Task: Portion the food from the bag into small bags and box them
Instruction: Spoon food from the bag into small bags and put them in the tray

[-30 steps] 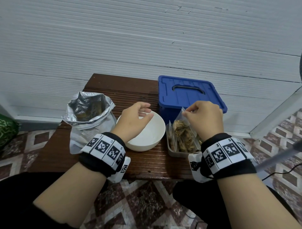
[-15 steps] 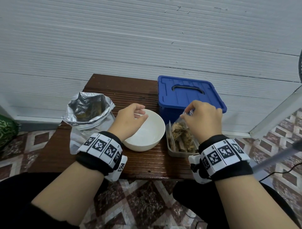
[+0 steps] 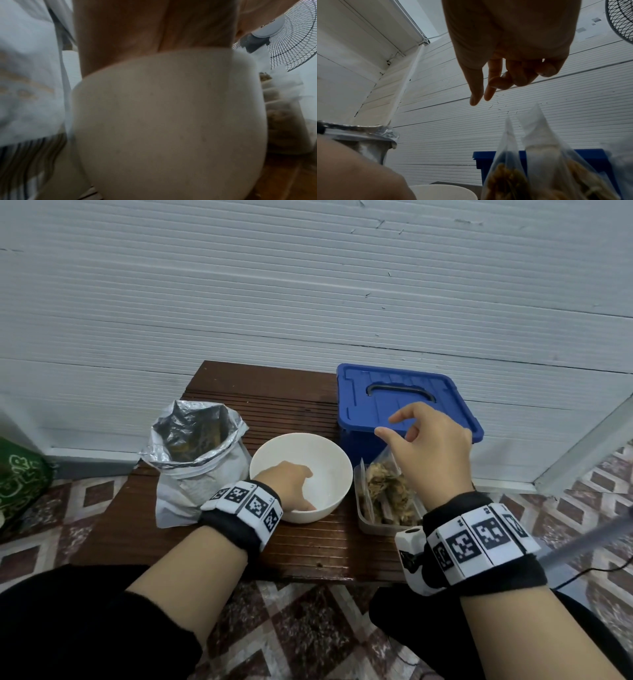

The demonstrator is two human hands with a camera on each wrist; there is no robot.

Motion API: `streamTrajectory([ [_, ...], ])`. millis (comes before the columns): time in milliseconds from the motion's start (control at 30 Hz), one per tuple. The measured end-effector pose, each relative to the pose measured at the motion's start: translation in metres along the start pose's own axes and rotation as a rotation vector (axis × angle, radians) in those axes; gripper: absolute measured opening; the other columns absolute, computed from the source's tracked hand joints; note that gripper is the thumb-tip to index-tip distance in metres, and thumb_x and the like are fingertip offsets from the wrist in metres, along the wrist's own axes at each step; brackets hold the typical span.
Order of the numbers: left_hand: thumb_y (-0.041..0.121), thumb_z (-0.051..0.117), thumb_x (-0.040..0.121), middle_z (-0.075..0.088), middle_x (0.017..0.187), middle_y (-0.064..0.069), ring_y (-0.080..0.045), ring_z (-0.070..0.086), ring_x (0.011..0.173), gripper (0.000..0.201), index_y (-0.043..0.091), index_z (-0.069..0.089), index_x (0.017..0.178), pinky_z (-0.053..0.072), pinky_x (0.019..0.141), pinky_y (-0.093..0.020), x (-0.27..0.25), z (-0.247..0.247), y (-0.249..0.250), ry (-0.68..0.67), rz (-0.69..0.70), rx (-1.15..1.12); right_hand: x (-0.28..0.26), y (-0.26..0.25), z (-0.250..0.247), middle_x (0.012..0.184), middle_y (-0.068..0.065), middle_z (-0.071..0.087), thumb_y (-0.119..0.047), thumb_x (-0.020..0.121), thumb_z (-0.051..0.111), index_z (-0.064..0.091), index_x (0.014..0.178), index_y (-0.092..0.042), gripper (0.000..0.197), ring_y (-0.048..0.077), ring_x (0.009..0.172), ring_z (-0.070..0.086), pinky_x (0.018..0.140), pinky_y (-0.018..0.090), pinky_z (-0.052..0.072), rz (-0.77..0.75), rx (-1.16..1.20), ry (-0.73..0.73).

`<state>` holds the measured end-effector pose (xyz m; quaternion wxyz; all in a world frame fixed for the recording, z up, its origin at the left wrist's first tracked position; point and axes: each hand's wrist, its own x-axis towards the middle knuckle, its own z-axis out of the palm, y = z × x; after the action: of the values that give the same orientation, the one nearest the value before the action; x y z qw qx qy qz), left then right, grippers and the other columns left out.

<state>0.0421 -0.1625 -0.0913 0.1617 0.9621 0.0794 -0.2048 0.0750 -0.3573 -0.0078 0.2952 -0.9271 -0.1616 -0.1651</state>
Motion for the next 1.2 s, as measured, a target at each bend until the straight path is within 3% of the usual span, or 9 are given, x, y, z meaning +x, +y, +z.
streamTrajectory([
  [433, 0.017, 0.073, 0.081, 0.051, 0.130, -0.011, -0.028, 0.054, 0.117, 0.068, 0.009, 0.038, 0.139, 0.046, 0.099, -0.038, 0.010, 0.002, 0.006, 0.009, -0.046, 0.085, -0.004, -0.005, 0.002, 0.062, -0.010, 0.046, -0.043, 0.087, 0.063, 0.058, 0.100, -0.025, 0.023, 0.013, 0.071, 0.051, 0.086, 0.034, 0.029, -0.020, 0.036, 0.001],
  [600, 0.027, 0.072, 0.084, 0.056, 0.124, -0.008, -0.027, 0.056, 0.112, 0.059, 0.012, 0.043, 0.133, 0.046, 0.096, -0.038, 0.007, 0.001, 0.006, 0.101, -0.076, -0.018, -0.006, -0.008, 0.006, 0.063, -0.009, 0.049, -0.043, 0.088, 0.062, 0.058, 0.100, -0.027, 0.021, 0.013, 0.072, 0.052, 0.082, 0.032, 0.026, -0.034, 0.019, -0.013],
  [700, 0.030, 0.074, 0.082, 0.061, 0.114, -0.006, -0.023, 0.058, 0.105, 0.055, 0.016, 0.047, 0.128, 0.047, 0.092, -0.036, 0.004, -0.005, 0.007, 0.234, -0.055, -0.234, -0.007, -0.010, 0.007, 0.062, -0.010, 0.049, -0.041, 0.089, 0.061, 0.058, 0.098, -0.027, 0.017, 0.012, 0.073, 0.052, 0.084, 0.034, 0.029, -0.047, 0.015, -0.042],
  [867, 0.027, 0.079, 0.077, 0.061, 0.081, 0.007, -0.004, 0.056, 0.074, 0.041, 0.022, 0.054, 0.109, 0.042, 0.063, -0.013, -0.012, -0.025, 0.014, 0.469, 0.103, -0.792, -0.011, -0.016, 0.012, 0.068, -0.012, 0.054, -0.040, 0.088, 0.063, 0.064, 0.099, -0.025, 0.019, 0.014, 0.078, 0.056, 0.087, 0.045, 0.043, -0.071, 0.053, -0.074],
  [933, 0.026, 0.080, 0.076, 0.058, 0.075, 0.009, -0.007, 0.059, 0.072, 0.035, 0.022, 0.058, 0.103, 0.046, 0.068, -0.015, -0.020, -0.029, 0.017, 0.502, 0.167, -0.928, -0.012, -0.018, 0.015, 0.078, -0.012, 0.061, -0.043, 0.088, 0.060, 0.065, 0.105, -0.022, 0.028, 0.015, 0.083, 0.058, 0.087, 0.046, 0.045, -0.074, 0.054, -0.109],
  [1033, 0.025, 0.078, 0.079, 0.058, 0.071, 0.005, -0.026, 0.067, 0.086, 0.026, 0.017, 0.062, 0.098, 0.053, 0.083, -0.034, -0.026, -0.030, 0.021, 0.472, 0.224, -1.091, -0.015, -0.020, 0.018, 0.099, -0.005, 0.067, -0.048, 0.089, 0.056, 0.063, 0.118, -0.018, 0.042, 0.017, 0.092, 0.060, 0.091, 0.045, 0.045, -0.050, 0.037, -0.146],
  [1067, 0.024, 0.077, 0.080, 0.059, 0.072, 0.003, -0.027, 0.068, 0.087, 0.025, 0.011, 0.064, 0.096, 0.054, 0.083, -0.035, -0.028, -0.031, 0.022, 0.468, 0.240, -1.134, -0.015, -0.020, 0.018, 0.101, -0.004, 0.067, -0.048, 0.089, 0.056, 0.063, 0.119, -0.017, 0.043, 0.018, 0.094, 0.060, 0.091, 0.045, 0.046, -0.037, 0.048, -0.152],
  [1133, 0.021, 0.074, 0.083, 0.063, 0.076, 0.000, -0.017, 0.069, 0.077, 0.019, 0.005, 0.063, 0.087, 0.055, 0.074, -0.025, -0.032, -0.033, 0.024, 0.472, 0.264, -1.200, -0.016, -0.021, 0.018, 0.095, -0.006, 0.068, -0.043, 0.089, 0.058, 0.067, 0.111, -0.018, 0.034, 0.014, 0.090, 0.060, 0.088, 0.041, 0.049, -0.005, 0.110, -0.151],
  [1200, 0.022, 0.069, 0.087, 0.067, 0.080, -0.001, -0.005, 0.068, 0.071, 0.014, 0.010, 0.063, 0.084, 0.052, 0.067, -0.017, -0.036, -0.035, 0.027, 0.461, 0.275, -1.248, -0.015, -0.020, 0.016, 0.082, -0.008, 0.068, -0.036, 0.089, 0.061, 0.071, 0.094, -0.018, 0.020, 0.009, 0.080, 0.061, 0.079, 0.034, 0.051, 0.037, 0.176, -0.143],
])
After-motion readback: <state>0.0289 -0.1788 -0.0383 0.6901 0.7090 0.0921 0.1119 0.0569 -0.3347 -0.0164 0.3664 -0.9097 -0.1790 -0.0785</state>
